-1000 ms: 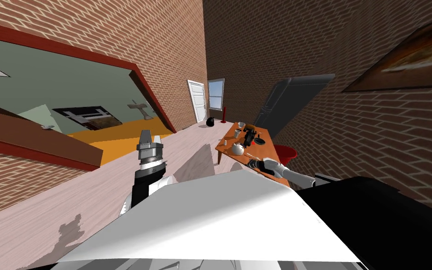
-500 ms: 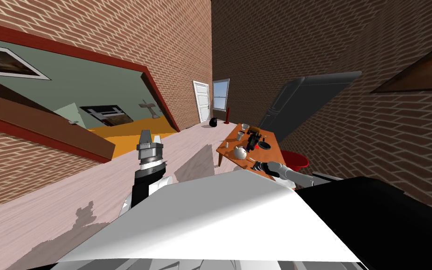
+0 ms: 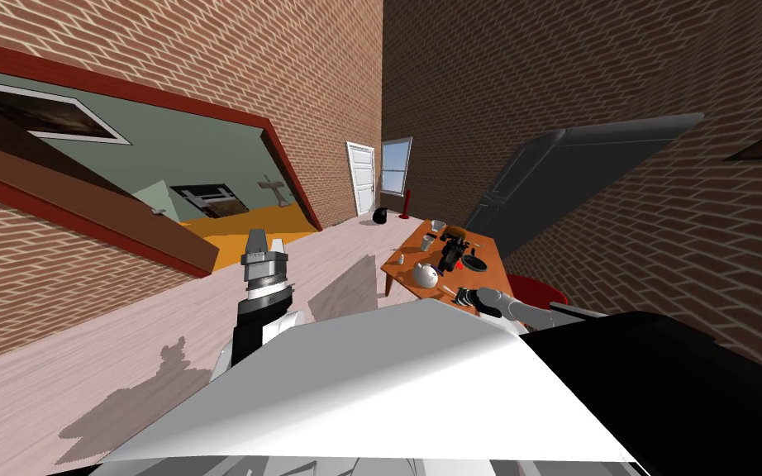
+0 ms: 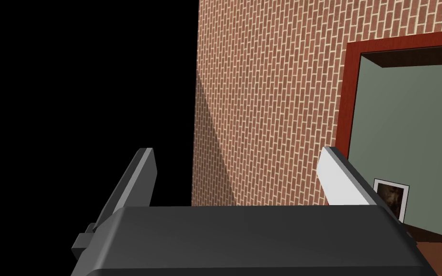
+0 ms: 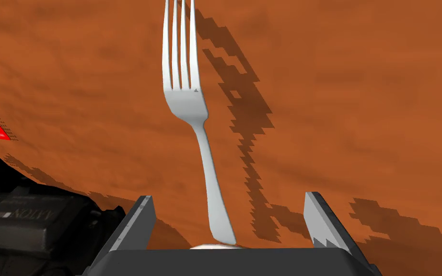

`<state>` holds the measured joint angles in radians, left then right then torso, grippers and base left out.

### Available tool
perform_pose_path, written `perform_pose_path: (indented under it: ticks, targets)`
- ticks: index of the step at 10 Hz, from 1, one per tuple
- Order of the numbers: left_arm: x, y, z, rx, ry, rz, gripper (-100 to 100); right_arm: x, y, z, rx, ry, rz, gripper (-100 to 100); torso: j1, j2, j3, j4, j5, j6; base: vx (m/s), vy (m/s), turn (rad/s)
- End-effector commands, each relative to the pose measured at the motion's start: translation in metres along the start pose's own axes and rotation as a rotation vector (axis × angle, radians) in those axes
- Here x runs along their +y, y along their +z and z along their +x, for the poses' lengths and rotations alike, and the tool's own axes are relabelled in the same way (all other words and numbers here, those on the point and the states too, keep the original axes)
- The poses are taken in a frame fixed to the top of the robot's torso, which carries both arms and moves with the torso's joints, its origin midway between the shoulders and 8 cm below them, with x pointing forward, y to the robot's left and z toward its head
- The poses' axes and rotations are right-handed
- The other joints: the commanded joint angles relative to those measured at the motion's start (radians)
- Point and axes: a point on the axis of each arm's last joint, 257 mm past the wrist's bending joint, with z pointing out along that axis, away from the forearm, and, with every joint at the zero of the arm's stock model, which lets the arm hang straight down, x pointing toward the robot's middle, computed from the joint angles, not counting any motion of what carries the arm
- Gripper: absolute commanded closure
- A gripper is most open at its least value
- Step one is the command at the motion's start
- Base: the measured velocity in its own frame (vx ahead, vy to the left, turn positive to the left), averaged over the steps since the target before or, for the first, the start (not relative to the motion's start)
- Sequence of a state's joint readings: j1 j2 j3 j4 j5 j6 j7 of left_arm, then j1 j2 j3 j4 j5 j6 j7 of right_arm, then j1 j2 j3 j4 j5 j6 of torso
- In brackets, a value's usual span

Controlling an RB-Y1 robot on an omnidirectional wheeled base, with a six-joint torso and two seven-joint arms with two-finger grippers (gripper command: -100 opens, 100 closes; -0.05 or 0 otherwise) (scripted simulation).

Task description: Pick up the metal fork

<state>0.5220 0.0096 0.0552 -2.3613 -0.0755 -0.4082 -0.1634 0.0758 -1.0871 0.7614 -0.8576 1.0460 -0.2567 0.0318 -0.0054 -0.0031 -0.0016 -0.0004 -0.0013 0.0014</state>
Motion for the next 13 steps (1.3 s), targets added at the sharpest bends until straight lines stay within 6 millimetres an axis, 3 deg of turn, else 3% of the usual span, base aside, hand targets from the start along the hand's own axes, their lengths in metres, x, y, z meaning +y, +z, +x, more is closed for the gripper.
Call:
perform_pose_path:
  ticks: [1,2,3,6,7,11,12,13]
  targets:
    - [0.000,0.000,0.000,0.000,0.000,0.000,0,0.000,0.000,0.000,0.000,0.000,0.000,-100,0.000,0.000,0.000,0.000,0.000,0.000,0.022,-0.034,0.017]
    - [0.000,0.000,0.000,0.000,0.000,0.000,0,-0.001,0.000,0.001,0.002,-0.003,0.001,0,0.002,0.001,0.001,0.000,0.000,0.000,0.004,-0.007,-0.001]
    - [0.000,0.000,0.000,0.000,0.000,0.000,0,0.007,0.006,0.003,0.007,0.013,0.006,-100,0.004,0.002,0.001,0.000,0.001,0.000,-0.005,-0.035,0.133]
    - [0.000,0.000,0.000,0.000,0.000,0.000,0,0.015,0.013,0.007,0.013,0.031,0.009,-100,0.001,0.004,0.002,0.001,0.000,0.000,-0.016,-0.055,0.104]
    - [0.000,0.000,0.000,0.000,0.000,0.000,0,0.015,0.014,0.007,0.014,0.030,0.010,100,0.003,0.004,0.002,0.001,0.001,0.001,-0.001,-0.006,-0.003]
    - [0.000,0.000,0.000,0.000,0.000,0.000,0,0.014,0.013,0.007,0.014,0.028,0.011,100,0.003,0.002,0.001,0.000,-0.001,0.001,0.000,-0.002,0.001]
    - [0.000,0.000,0.000,0.000,0.000,0.000,0,0.014,0.013,0.007,0.014,0.028,0.011,0,0.003,0.002,0.001,0.000,-0.001,0.001,0.000,0.000,0.000]
    - [0.000,0.000,0.000,0.000,0.000,0.000,0,0.010,0.009,0.005,0.010,0.021,0.008,100,0.003,0.002,0.001,0.000,-0.001,0.001,0.010,0.024,-0.119]
